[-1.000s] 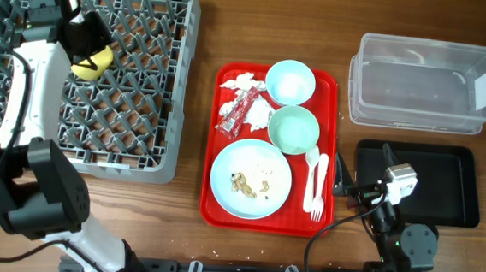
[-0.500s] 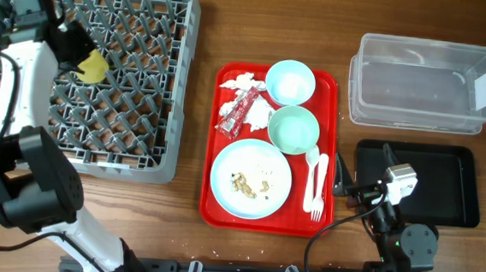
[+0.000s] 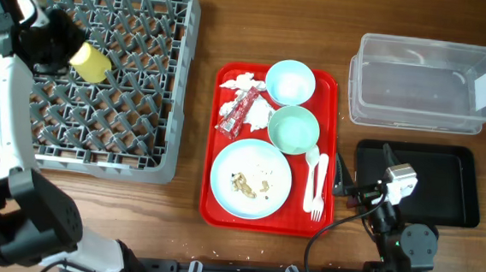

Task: Sort waste into correct bins and load items into the dishwasher rack
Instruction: 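Release the cup upside down in the rack and raise the left gripper, then reach the right gripper to the red wrapper and grasp it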

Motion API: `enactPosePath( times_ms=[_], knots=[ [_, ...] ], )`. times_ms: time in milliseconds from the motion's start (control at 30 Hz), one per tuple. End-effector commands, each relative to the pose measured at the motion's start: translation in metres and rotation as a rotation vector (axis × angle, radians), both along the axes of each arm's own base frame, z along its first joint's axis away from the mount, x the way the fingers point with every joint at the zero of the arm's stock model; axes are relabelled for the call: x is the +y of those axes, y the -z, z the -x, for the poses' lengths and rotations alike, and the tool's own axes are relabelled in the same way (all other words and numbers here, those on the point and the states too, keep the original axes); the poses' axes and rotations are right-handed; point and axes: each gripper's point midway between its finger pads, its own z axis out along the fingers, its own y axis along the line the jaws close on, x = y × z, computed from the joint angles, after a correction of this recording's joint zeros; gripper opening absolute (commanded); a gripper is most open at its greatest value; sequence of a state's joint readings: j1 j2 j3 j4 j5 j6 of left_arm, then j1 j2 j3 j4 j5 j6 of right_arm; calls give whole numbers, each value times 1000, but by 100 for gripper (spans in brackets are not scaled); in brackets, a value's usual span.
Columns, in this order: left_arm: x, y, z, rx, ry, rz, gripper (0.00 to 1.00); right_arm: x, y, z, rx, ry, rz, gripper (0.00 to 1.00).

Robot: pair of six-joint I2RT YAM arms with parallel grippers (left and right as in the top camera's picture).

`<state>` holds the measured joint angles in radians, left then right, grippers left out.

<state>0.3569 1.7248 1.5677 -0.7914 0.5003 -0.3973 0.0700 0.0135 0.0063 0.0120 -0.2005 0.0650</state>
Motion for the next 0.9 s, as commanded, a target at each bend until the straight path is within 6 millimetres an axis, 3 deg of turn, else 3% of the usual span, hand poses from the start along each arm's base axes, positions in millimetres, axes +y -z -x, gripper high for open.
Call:
enactPosePath(
  times_ms=[0,33,67,100,133,267,367,500,600,700,800,867],
  knots=[
    [-83,-21,16,-25,250,165,6,-2,-1,0,-6,11,10,100],
    [-105,-12,22,4,327,123,15,-2,-1,0,-6,11,10,100],
    [-122,-6,27,31,373,87,34,-2,-1,0,-7,11,10,100],
    [-134,0,30,57,395,51,76,-2,-1,0,-6,11,10,99],
    [-147,5,33,77,418,12,100,-2,-1,0,-6,11,10,100],
    [-192,17,41,103,504,-141,100,-2,-1,0,-6,11,10,100],
    [-207,25,45,122,512,-261,100,-2,-1,0,-6,11,10,100],
    [-238,28,58,122,588,-297,100,-2,-1,0,-7,11,10,100],
    [-245,29,68,143,615,-299,100,-2,-1,0,-7,11,10,100],
    [-216,26,73,184,543,-350,100,-2,-1,0,-6,11,10,100],
    [-144,5,73,224,241,-377,100,-2,-1,0,-6,11,10,100],
    [-107,-10,78,223,103,-349,100,-2,-1,0,-7,11,10,100]
  ],
)
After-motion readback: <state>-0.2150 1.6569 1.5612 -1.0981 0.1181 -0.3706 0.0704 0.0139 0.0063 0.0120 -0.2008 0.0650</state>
